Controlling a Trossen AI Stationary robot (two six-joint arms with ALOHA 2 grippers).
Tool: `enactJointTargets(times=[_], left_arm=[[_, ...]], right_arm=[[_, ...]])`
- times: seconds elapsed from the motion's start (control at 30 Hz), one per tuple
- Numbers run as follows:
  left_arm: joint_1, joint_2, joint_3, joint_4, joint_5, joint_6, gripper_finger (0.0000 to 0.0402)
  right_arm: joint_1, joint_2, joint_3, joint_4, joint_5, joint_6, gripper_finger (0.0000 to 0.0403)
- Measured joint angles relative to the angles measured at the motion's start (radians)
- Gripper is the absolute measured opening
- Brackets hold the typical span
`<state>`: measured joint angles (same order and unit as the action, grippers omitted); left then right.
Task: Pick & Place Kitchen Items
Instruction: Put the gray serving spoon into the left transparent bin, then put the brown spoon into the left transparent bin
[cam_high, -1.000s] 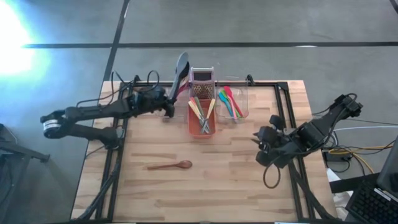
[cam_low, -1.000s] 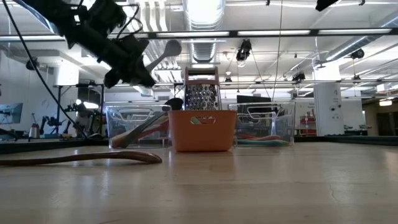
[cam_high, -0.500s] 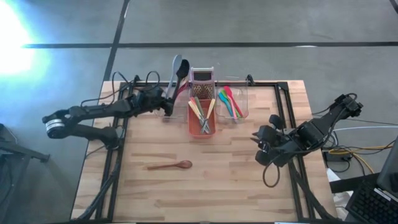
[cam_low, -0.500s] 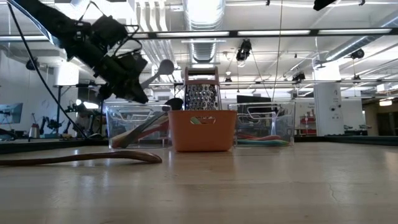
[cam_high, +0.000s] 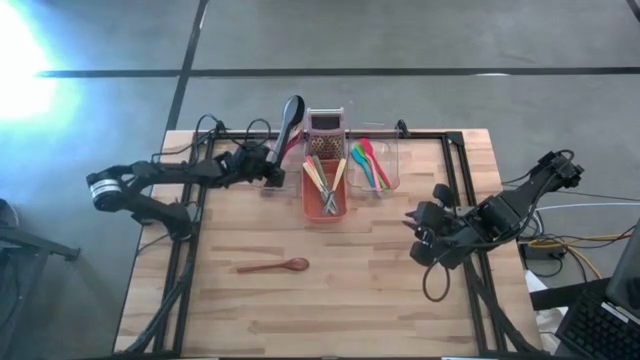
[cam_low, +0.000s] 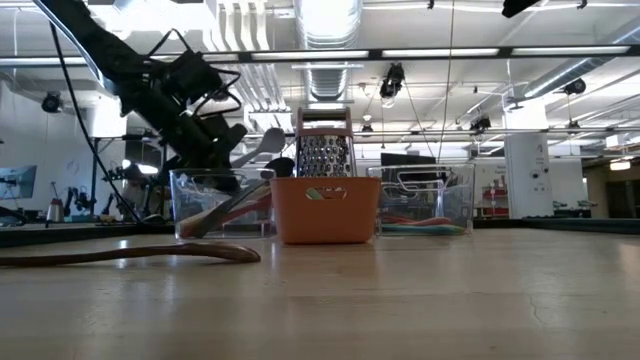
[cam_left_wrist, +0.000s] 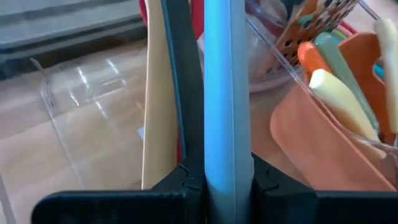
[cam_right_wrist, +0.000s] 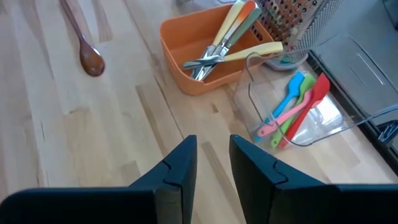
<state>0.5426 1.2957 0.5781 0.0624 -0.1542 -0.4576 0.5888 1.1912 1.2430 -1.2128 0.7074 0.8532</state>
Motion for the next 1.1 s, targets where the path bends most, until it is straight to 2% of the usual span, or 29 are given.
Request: enactJointTargets(times=[0.5,0.77,0.93,1.1], left_arm=[[0.000,0.004,-0.010,-0.074,0.025,-0.050,0.0048],[0.003,0.003,-0.009,-0.074,0.041,-0.063,0.0131],[0.003,-0.001,0.021,-0.097,0.059,-0.033,0.0148],[0.006,-0.023,0.100,-0.170,0.060,0.004,0.0152]], right_arm=[[0.000,0.000,-0.002,0.000,0.002,-0.015,0.0074],[0.000,0.000,-0.002,0.017,0.002,-0.018,0.0088],[0.000,0.000,-0.002,0.017,0.002,-0.023,0.0094],[0.000,0.000,-0.002,0.018,-0.001,-0.023,0.0087]])
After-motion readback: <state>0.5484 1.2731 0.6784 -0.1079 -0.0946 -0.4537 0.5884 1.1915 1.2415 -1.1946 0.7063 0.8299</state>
